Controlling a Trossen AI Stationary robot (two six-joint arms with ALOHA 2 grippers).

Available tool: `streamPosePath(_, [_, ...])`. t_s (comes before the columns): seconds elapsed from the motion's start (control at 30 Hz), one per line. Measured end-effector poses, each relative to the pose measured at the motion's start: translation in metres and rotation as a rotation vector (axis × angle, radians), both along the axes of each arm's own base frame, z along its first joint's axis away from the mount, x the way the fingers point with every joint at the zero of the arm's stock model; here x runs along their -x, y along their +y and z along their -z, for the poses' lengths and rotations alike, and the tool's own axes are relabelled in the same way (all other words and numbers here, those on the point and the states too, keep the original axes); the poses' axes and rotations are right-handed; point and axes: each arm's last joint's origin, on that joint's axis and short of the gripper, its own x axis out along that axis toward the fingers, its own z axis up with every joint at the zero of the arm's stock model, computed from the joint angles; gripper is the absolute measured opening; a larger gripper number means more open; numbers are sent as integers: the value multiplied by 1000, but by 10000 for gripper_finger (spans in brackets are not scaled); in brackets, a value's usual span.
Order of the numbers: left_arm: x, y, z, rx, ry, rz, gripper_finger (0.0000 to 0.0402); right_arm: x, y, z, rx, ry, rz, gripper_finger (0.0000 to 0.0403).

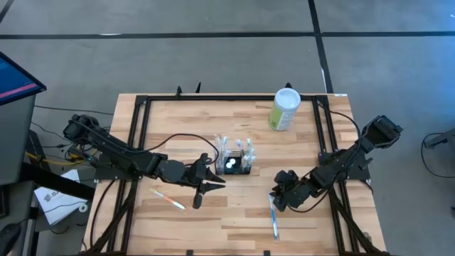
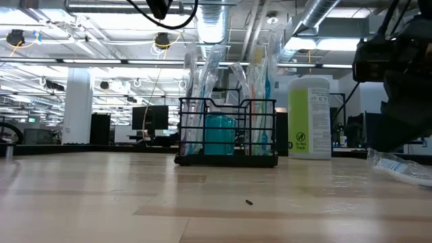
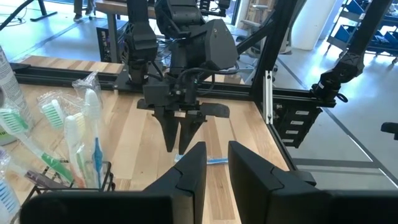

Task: Pick & Place toothbrushing station
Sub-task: Put the blue toothbrush into the left compartment of the organizer

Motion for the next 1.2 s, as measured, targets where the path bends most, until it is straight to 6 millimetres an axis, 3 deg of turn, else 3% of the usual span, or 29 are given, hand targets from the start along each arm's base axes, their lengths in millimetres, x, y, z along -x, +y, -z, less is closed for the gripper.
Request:
streamPosePath(0.9, [0,-1,0,3,0,1,62,-2,0,3,-2,8,2,113])
streamPosePath(1.07, [0,-1,0,3,0,1,62,-7,1,17,-5,53,-2,96])
streamPosePath(1.2, [0,-1,0,4,-3,1,62,-15,5,15,28,41,-29,51])
